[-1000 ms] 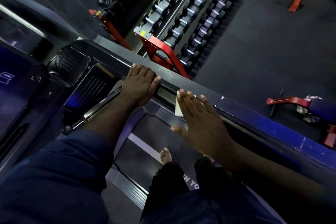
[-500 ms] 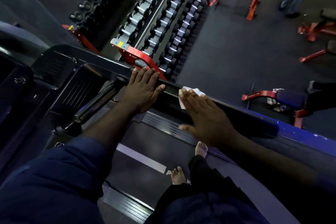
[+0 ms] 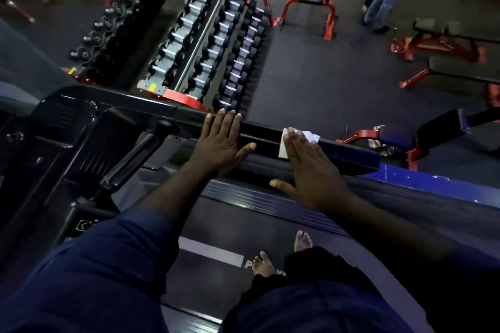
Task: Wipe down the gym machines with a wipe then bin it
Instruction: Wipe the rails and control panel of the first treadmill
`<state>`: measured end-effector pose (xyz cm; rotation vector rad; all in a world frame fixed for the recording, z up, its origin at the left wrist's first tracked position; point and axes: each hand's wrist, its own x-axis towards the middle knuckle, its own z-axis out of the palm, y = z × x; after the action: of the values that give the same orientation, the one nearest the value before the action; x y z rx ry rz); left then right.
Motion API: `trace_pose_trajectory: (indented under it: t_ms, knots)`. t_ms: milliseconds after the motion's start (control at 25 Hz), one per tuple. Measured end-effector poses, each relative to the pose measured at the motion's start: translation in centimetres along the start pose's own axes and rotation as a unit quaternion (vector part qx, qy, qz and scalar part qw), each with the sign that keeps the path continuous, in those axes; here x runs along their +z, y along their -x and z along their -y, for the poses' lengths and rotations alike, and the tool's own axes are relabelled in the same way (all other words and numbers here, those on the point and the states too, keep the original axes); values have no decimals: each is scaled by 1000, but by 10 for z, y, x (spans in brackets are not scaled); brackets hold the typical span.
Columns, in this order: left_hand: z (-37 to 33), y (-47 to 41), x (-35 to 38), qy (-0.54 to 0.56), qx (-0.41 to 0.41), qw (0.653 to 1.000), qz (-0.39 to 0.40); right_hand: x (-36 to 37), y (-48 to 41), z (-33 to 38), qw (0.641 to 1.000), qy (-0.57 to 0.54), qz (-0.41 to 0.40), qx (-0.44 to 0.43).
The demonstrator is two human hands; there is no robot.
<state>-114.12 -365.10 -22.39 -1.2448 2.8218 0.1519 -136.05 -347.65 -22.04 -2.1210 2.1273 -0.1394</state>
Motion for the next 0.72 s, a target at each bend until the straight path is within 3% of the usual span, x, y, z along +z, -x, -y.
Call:
trace_pose_trajectory:
  t_ms: [80,200,320,440,600,720]
  knots:
    - [-8,0,1,-1,8,1000,16,-1,7,-13,1000,17,10,-18]
    - [-21,0,1,0,26,1000,8,-7,14,-25,998,-12,4,66]
    - [-33,-1,1,1,43,999,13,-7,22,-36,999,6,33,15]
    - [-51,-7,-2,-7,58,998,26,-11,33,-50,997,-6,9,79]
    - [-71,-13,0,-16,83,996,23,-12,53,-64,1000,6,21,19]
    - [-81,-18,3,-17,87,996,13,-15,62,-73,998,-1,-1,67]
